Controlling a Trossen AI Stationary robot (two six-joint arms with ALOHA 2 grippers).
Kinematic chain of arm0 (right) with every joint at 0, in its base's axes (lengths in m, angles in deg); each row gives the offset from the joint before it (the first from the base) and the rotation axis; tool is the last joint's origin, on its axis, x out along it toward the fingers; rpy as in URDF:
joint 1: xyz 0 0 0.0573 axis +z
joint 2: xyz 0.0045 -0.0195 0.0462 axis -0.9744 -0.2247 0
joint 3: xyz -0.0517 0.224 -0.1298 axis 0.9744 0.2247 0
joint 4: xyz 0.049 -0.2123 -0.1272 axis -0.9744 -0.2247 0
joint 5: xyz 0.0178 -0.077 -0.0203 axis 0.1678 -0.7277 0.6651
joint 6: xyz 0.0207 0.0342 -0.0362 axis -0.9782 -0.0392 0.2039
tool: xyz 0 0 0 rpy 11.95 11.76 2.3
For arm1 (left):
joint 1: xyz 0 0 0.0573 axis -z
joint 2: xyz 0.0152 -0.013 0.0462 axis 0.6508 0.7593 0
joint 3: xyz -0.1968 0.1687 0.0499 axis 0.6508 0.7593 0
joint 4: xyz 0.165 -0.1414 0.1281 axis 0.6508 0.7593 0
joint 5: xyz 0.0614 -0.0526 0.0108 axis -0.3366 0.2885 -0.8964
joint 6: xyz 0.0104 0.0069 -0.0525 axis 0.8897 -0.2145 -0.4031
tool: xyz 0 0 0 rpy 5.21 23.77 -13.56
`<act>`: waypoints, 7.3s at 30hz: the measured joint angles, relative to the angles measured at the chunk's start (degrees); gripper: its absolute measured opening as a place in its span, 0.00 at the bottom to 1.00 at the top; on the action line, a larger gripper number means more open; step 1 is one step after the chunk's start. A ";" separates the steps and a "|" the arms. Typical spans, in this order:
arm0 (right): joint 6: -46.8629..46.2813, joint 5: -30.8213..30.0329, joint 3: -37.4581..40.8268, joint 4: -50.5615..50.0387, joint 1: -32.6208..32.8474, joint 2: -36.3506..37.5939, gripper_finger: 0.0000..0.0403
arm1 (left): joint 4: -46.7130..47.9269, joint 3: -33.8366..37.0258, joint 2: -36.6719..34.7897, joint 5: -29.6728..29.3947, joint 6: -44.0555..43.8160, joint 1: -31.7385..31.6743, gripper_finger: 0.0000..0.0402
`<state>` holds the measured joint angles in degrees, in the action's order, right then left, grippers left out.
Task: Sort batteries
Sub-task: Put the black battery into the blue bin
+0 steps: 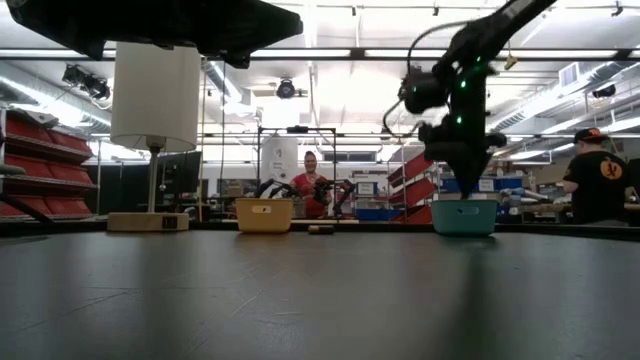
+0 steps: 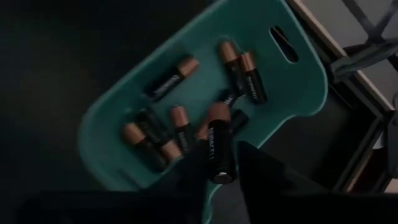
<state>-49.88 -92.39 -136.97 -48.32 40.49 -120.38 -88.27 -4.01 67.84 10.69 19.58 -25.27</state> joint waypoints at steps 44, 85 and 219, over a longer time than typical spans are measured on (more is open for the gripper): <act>-27.60 -18.04 -4.98 30.26 49.95 -8.55 0.42 | 2.62 8.49 -8.93 -0.17 -15.07 3.65 0.17; 12.47 11.65 -5.07 44.53 15.73 -17.70 0.42 | 11.21 13.29 -16.44 -16.86 -5.98 5.36 0.17; 41.16 14.51 -56.26 -9.13 8.83 -44.94 0.11 | -8.90 17.38 -16.50 -12.16 -4.68 -10.73 0.17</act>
<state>-8.71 -77.89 -193.23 -57.45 49.32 -165.33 -97.16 13.36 51.34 -1.46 14.91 -36.00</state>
